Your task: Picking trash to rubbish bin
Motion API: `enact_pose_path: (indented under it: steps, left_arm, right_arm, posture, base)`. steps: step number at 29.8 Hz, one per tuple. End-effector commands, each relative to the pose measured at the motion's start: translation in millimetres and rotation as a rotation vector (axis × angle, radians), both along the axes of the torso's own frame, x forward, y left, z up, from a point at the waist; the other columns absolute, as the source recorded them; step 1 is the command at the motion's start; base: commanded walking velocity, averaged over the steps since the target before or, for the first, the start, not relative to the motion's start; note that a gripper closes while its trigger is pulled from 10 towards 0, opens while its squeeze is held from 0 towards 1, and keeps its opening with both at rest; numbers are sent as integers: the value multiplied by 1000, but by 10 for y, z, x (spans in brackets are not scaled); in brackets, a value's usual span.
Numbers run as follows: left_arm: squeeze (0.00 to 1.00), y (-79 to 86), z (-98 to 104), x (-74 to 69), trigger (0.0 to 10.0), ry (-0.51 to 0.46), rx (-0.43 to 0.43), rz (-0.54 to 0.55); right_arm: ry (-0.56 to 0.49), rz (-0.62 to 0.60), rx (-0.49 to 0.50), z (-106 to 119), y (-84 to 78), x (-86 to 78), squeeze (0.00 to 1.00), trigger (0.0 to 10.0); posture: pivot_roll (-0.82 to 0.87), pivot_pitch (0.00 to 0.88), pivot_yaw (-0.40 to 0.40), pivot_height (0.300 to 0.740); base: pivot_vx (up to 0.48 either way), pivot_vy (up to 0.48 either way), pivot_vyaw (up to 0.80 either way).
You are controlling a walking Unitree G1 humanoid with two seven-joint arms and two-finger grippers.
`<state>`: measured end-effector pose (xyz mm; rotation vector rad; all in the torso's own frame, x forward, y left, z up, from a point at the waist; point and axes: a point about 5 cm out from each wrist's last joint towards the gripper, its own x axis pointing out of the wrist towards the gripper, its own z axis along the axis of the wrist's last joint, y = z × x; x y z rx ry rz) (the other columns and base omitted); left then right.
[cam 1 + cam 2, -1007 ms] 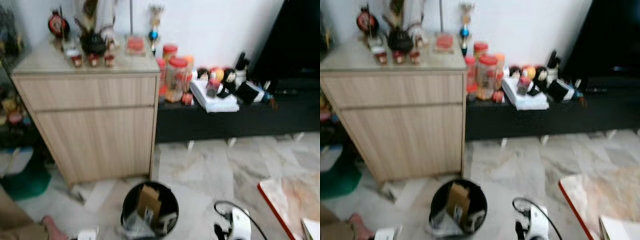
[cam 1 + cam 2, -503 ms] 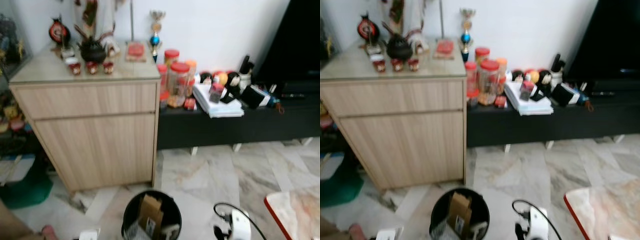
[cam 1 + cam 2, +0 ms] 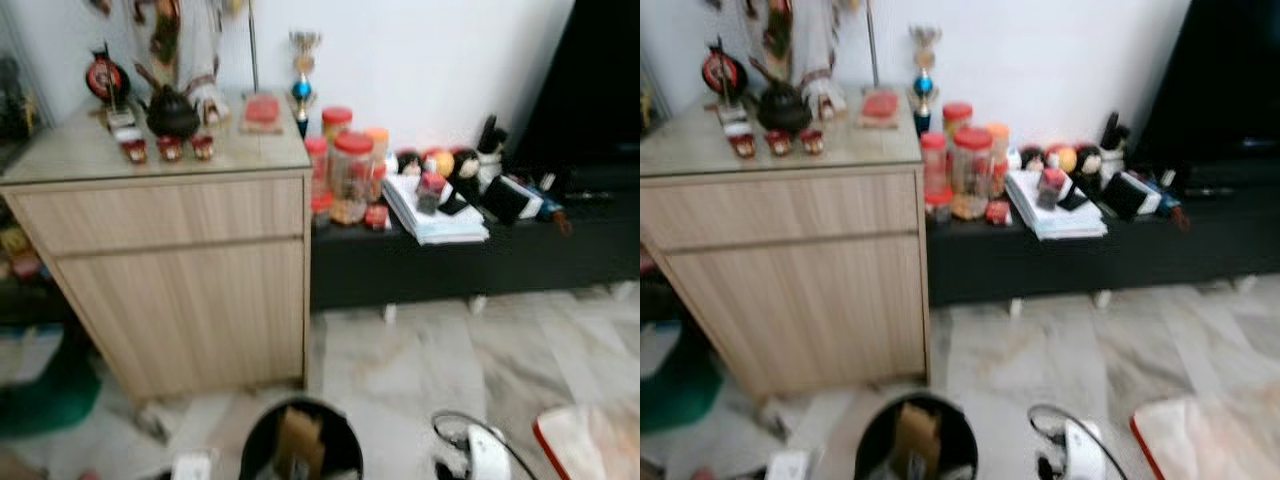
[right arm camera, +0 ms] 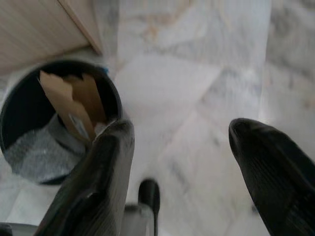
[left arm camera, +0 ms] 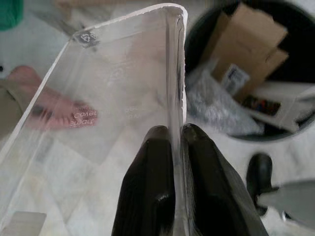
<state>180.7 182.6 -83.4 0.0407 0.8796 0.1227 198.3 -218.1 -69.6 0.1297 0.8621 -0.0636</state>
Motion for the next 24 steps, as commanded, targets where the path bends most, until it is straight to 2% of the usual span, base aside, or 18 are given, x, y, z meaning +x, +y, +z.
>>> enact_pose_path:
  steps: [1, 3, 4, 6, 7, 10, 12, 14, 16, 17, 21, 22, 24]
  left_arm:
    - [0, 92, 53, 75, 10000, -34, 28, -13]
    - [0, 94, 63, 89, 10000, -43, 26, -11]
    - [0, 80, 121, 188, 10000, -90, 26, -27]
    - [0, 67, 151, 238, 10000, -114, 23, -35]
    - [0, 27, 237, 372, 10000, -176, 23, -61]
    - [0, -29, 372, 560, 10000, -266, 22, -82]
    - [0, -116, 562, 798, 10000, -374, -6, -94]
    - [0, -134, 594, 837, 10000, -391, -11, -99]
    - [0, -239, 750, 1029, 10000, -451, -97, -82]
    - [0, -239, 750, 1029, 10000, -451, -97, -82]
    - [0, -388, 845, 1151, 10000, -469, -221, -92]
    - [0, -494, 896, 1198, 10000, -483, -290, -129]
    - [0, -625, 933, 1225, 10000, -487, -373, -186]
  right_arm:
    - [-53, 44, 11, 83, 70, 160, 0, 10000]
    - [-57, 50, 11, 92, 70, 176, 0, 10000]
    - [-84, 98, 21, 150, 104, 270, 0, 10000]
    - [-98, 127, 27, 178, 129, 316, 0, 10000]
    - [-123, 191, 54, 243, 201, 420, 0, 10000]
    - [-137, 282, 66, 316, 288, 531, 0, 10000]
    - [-170, 404, 71, 420, 404, 664, 0, 10000]
    - [-180, 417, 79, 444, 426, 692, 0, 10000]
    - [-234, 474, 96, 579, 535, 846, 0, 10000]
    - [-234, 474, 96, 579, 535, 846, 0, 10000]
    - [-286, 542, 130, 692, 675, 949, 0, 10000]
    - [-309, 573, 143, 748, 738, 995, 0, 10000]
    - [-339, 606, 159, 809, 804, 1038, 0, 10000]
  posture:
    - [-7, 0, -78, 740]
    - [-7, 0, -78, 740]
    - [-8, 0, -77, 740]
    - [-8, 0, -77, 740]
    - [-12, 0, -75, 740]
    - [-11, 4, -78, 740]
    - [-12, 7, -80, 740]
    - [-12, 7, -80, 740]
    - [-17, 13, -81, 740]
    - [-17, 13, -81, 740]
    - [-19, 10, -82, 740]
    - [-23, 16, -84, 740]
    - [-23, 15, -83, 740]
  base:
    - [0, 0, 0]
    - [0, 0, 0]
    - [0, 0, 0]
    - [0, 0, 0]
    - [0, 0, 0]
    - [0, 0, 0]
    - [0, 0, 0]
    - [0, 0, 0]
    - [0, 0, 0]
    - [0, 0, 0]
    - [0, 0, 0]
    - [0, 0, 0]
    - [0, 0, 0]
